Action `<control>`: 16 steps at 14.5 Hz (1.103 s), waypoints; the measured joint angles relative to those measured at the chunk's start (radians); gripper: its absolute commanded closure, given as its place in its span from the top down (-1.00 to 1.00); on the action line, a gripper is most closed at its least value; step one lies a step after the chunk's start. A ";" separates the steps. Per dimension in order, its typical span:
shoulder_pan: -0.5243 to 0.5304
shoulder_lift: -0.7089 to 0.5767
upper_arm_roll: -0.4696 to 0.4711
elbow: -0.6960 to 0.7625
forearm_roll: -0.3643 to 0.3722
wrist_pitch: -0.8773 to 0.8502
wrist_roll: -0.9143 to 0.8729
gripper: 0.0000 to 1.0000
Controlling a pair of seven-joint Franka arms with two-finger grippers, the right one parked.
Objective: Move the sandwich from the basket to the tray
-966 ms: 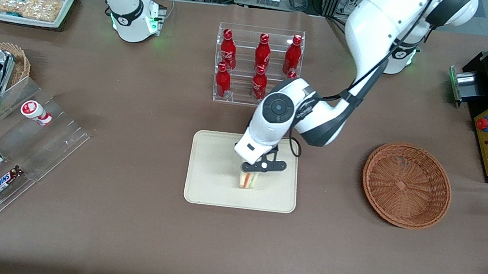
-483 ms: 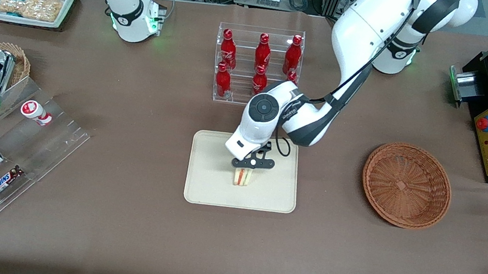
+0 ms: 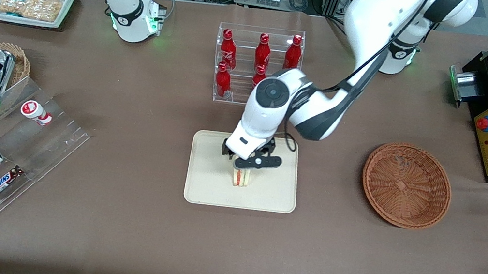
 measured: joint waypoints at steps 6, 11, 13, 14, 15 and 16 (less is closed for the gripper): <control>0.103 -0.138 0.019 -0.019 0.004 -0.173 0.025 1.00; 0.247 -0.163 0.022 -0.021 0.003 -0.286 0.202 1.00; 0.302 -0.185 0.022 -0.022 0.003 -0.355 0.294 1.00; 0.330 -0.199 0.023 -0.027 0.003 -0.378 0.340 1.00; 0.360 -0.215 0.023 -0.038 0.003 -0.392 0.383 1.00; 0.390 -0.233 0.023 -0.054 0.001 -0.399 0.424 1.00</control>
